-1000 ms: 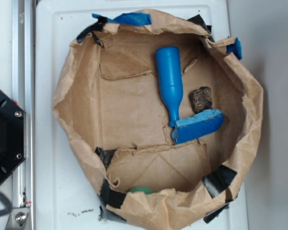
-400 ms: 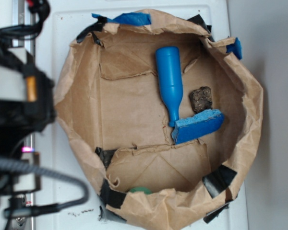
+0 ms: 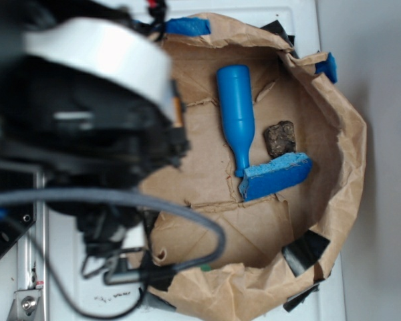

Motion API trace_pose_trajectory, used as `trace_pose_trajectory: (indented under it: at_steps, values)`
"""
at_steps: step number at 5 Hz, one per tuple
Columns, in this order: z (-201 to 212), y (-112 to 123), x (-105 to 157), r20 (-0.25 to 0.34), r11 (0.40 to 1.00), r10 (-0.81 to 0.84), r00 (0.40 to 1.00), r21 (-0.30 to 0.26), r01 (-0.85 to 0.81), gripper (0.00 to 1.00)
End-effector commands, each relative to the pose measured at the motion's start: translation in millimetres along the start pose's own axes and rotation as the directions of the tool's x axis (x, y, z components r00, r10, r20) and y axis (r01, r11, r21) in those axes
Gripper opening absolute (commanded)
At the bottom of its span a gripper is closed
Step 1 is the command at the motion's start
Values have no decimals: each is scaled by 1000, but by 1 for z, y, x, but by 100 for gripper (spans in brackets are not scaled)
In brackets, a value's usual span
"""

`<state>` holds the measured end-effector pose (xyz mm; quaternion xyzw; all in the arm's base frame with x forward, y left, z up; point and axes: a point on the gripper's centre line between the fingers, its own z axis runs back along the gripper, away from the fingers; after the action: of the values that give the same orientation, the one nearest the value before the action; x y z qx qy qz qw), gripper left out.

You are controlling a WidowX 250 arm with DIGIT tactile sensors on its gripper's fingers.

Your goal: Grab the green ball.

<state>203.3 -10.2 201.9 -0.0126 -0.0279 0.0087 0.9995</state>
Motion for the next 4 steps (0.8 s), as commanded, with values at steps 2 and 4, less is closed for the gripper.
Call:
trace_pose_trajectory:
  at_steps: [2, 4]
  values:
    - [-23, 19, 54, 64, 999, -48, 997, -9, 48, 100]
    - [-73, 4, 64, 54, 918, -371, 927, -125, 375, 100]
